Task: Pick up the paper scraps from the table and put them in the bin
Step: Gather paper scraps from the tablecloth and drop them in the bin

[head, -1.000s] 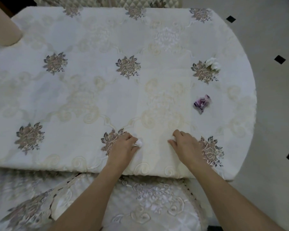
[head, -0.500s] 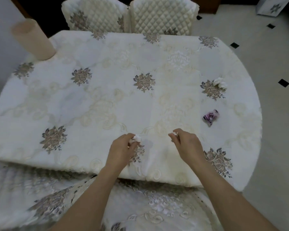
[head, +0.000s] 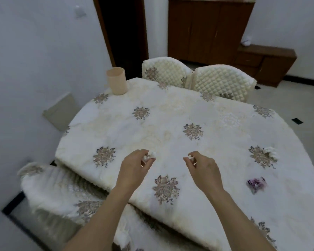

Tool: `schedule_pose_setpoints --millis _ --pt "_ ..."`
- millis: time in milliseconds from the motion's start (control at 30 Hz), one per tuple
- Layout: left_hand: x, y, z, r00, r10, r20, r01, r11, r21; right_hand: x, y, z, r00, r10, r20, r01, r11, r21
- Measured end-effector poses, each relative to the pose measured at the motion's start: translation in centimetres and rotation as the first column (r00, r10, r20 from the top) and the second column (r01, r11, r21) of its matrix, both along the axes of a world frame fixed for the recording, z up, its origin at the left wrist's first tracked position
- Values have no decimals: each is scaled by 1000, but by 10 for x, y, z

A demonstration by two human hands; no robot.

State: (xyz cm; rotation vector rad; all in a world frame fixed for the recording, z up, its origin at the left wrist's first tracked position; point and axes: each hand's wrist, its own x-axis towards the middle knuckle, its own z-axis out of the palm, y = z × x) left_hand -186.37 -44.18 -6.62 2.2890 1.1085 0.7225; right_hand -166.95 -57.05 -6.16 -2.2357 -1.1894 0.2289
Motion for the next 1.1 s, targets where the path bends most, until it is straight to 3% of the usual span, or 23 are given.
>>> schedule_pose_setpoints --millis 233,533,733,900,1100 --pt "-122 -11 21 938 347 24 -347 931 116 -91 68 7 938 347 -14 -347 937 40" --pt "-275 -54 37 698 716 -19 -703 690 174 -239 123 18 710 704 15 -703 707 74" --pt "-339 -58 31 590 807 10 -786 572 232 -307 142 22 592 804 66 -806 586 84" --pt "-373 -28 18 577 817 16 -794 556 244 -350 167 19 538 841 59 -843 537 43" --pt "-416 35 5 589 806 59 -796 567 214 -400 224 12 537 840 77 -843 538 12"
